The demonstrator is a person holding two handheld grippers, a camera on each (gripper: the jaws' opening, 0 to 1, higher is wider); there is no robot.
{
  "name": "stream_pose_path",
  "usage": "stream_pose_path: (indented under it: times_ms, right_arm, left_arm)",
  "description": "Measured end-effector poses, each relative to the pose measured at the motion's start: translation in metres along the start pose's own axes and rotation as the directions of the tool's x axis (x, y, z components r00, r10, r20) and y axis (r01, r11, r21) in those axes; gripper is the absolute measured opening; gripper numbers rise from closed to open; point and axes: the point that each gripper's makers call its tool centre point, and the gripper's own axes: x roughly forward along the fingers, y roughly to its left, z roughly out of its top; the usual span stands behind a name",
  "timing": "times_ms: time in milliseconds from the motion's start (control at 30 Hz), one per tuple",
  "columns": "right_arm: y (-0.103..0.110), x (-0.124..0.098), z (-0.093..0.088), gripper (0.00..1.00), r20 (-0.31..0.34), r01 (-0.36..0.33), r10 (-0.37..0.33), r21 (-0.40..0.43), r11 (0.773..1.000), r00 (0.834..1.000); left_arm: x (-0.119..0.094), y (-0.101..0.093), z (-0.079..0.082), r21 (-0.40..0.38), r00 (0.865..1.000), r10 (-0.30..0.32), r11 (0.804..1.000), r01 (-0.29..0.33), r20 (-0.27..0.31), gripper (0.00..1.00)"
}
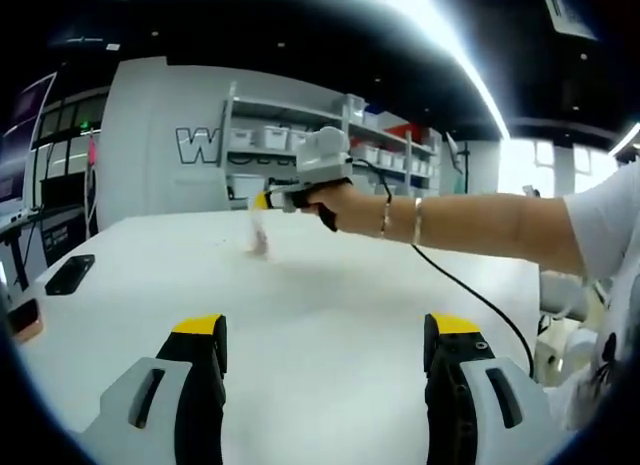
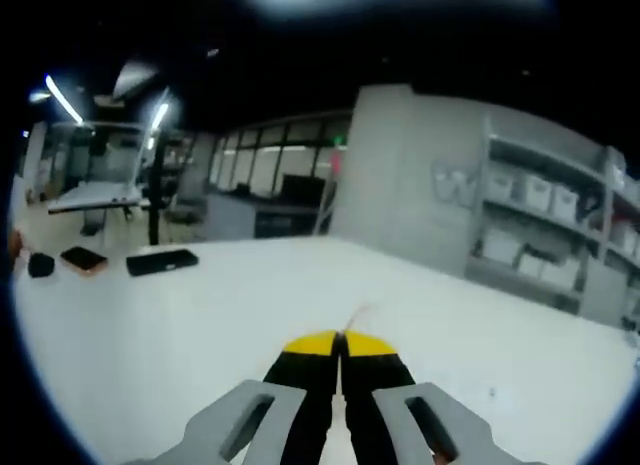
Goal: Open the resealable bag by pulling the two sides of the seal apart until the entire bag opening is separated and visibly accessible.
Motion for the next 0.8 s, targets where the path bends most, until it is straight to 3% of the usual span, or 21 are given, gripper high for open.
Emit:
stream_pose_path:
  times_ms: [367, 800]
  right_arm:
    - [0.007, -0.004, 0.013, 0.00, 0.027, -0.010, 0.011, -0.028, 1.000, 1.000]
    - [-0.008, -0.020, 0.009, 0.00, 0.026, 0.009, -0.008, -0.026, 1.000, 1.000]
  left_arm:
    - [-0.002, -0.001, -0.002, 0.002, 1.000, 0.001, 1.000, -0.001, -0.002, 0.80]
    - [-0.001, -0.008, 0.001, 0.017, 1.000, -0.009, 1.000, 0.009, 0.001, 0.80]
